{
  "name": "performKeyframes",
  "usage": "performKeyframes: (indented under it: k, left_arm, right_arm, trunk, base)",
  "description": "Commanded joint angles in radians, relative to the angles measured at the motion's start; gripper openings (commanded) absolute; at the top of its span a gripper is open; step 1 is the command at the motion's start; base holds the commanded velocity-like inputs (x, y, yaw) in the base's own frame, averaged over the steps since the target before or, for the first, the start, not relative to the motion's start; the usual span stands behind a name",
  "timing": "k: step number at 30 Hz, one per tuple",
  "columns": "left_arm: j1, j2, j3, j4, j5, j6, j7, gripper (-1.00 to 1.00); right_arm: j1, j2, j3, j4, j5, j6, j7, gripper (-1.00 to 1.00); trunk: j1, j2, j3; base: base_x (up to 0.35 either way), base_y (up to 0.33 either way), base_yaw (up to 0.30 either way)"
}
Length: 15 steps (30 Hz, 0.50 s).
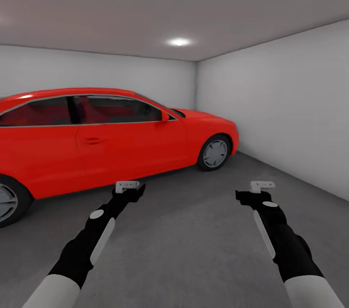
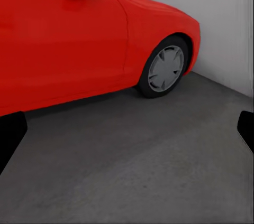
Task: Move the two storage containers from the living room to the garage. In the garage, place one container on the floor and stack the other container on top of it (either order is fine).
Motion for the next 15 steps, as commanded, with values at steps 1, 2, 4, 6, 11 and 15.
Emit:
performKeyframes:
  k: [1,2,4,6,11,15]
  left_arm:
    - [-0.001,0.001,-0.001,-0.002,0.01,0.006,0.0,1.0]
    - [0.0,0.001,-0.001,-0.002,0.01,0.006,0.0,1.0]
    - [-0.001,0.001,-0.001,-0.002,0.01,0.006,0.0,1.0]
    - [-0.001,0.001,-0.001,-0.001,0.01,0.006,0.0,1.0]
    - [0.0,0.001,-0.001,0.0,0.009,0.006,0.0,1.0]
    - [0.0,0.001,-0.001,0.0,0.01,0.006,0.0,1.0]
  right_arm:
    - [-0.001,0.0,0.001,-0.001,0.0,0.005,-0.003,1.0]
    - [-0.001,0.0,0.001,-0.001,0.0,0.005,-0.003,1.0]
    - [-0.001,0.0,0.0,-0.001,0.0,0.005,-0.003,1.0]
    - [-0.001,-0.001,0.0,-0.001,0.0,0.005,-0.003,1.0]
    - [-0.001,-0.001,0.0,-0.001,0.0,0.005,-0.003,1.0]
    - [-0.001,0.0,0.001,-0.001,0.0,0.005,-0.003,1.0]
  trunk:
    - [0.0,-0.001,-0.001]
    - [0.0,-0.001,-0.001]
    - [0.0,-0.001,-0.001]
    - [0.0,-0.001,-0.001]
    - [0.0,-0.001,-0.001]
    - [0.0,-0.001,-0.001]
  base:
    - [0.0,0.0,-0.287]
    - [0.0,0.0,-0.287]
    - [0.0,0.0,-0.287]
    - [0.0,0.0,-0.286]
    - [0.0,0.0,-0.287]
    - [0.0,0.0,-0.287]
